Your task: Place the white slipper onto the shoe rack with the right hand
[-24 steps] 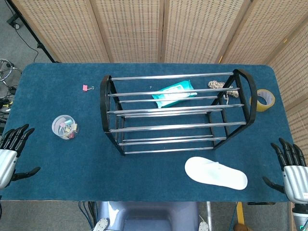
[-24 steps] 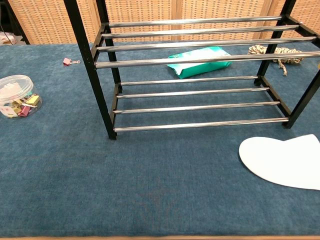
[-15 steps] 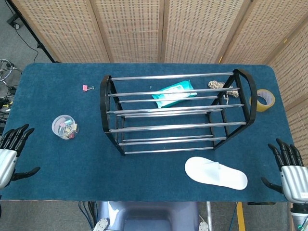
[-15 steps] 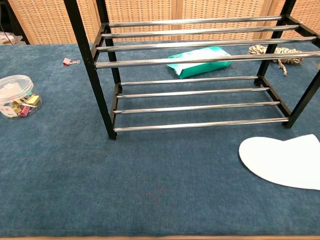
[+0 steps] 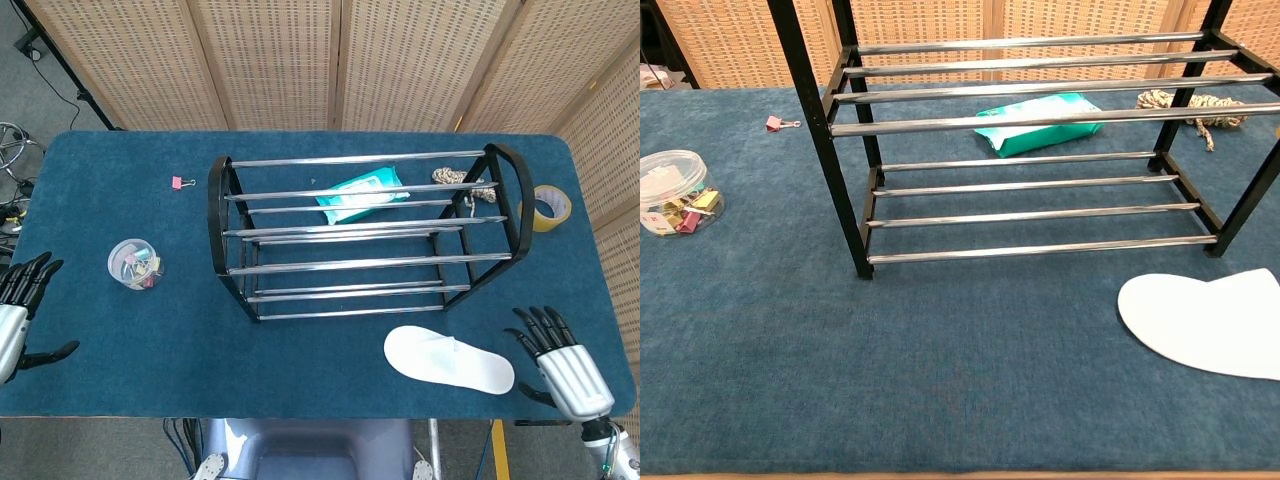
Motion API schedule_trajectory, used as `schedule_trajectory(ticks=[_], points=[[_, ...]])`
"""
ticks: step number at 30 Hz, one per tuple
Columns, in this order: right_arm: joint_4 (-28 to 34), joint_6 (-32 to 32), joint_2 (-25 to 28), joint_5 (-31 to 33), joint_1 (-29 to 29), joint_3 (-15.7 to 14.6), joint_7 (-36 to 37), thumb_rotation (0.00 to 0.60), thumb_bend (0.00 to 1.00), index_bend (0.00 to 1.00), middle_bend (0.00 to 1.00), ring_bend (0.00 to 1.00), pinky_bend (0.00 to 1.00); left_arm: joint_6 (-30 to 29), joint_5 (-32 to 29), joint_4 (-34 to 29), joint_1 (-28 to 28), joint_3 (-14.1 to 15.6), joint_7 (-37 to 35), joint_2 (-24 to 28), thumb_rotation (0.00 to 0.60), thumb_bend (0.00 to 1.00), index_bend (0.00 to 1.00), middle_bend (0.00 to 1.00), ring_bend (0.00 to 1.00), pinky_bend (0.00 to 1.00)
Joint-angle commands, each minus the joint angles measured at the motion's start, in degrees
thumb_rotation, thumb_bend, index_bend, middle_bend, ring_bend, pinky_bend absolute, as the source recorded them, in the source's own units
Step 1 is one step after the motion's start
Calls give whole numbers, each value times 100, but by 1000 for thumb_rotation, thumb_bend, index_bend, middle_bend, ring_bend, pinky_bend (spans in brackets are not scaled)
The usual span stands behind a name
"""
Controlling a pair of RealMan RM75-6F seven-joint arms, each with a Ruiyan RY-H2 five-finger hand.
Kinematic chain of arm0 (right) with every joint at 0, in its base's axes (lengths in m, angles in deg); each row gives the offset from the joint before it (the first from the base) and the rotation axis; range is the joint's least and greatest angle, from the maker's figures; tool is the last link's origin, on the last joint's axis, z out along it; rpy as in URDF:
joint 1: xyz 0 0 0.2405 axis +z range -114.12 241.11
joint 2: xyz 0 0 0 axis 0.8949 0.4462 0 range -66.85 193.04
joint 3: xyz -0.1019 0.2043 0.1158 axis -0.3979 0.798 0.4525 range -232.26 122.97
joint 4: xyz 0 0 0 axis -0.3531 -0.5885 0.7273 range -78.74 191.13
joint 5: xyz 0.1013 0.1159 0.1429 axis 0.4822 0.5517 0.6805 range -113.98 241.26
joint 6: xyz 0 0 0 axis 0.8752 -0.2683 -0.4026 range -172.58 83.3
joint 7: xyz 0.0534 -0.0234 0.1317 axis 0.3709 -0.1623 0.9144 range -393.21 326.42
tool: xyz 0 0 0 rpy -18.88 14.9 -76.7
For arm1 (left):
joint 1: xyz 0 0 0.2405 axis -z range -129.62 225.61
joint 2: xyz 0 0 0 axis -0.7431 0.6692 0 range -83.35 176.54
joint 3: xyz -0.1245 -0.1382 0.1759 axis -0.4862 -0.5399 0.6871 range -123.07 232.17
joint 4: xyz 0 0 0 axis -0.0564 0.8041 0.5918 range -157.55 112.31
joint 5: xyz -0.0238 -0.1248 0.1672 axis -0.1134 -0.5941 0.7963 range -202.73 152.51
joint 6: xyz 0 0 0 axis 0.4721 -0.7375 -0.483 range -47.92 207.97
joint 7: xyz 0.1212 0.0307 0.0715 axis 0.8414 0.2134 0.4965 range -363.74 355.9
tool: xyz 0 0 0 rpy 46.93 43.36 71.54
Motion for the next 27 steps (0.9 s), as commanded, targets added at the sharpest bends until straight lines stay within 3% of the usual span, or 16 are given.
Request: schedule_trajectory(ticks=[1, 8, 18, 27], points=[[-1131, 236, -565, -755, 484, -174, 506, 600, 91, 242, 109, 14, 30, -1, -47, -14, -2, -18, 40, -9, 600, 0, 0, 0, 0, 0], [-2162, 499, -1128, -1137, 964, -219, 949, 600, 155, 235, 148, 67, 95, 47, -165, -31, 28, -61, 193, -63, 600, 0, 0, 0, 0, 0], [-3017, 501, -1618, -1265, 1483, -302, 1169, 600, 227, 276, 165, 84, 125, 251, -521, 5, 140, -158, 472, -197, 600, 0, 0, 0, 0, 0], [-4094, 477, -1995, -1322, 1810, -613, 1409, 600, 227, 276, 166, 84, 126, 452, -839, 3, 266, -221, 851, -352, 600, 0, 0, 0, 0, 0]])
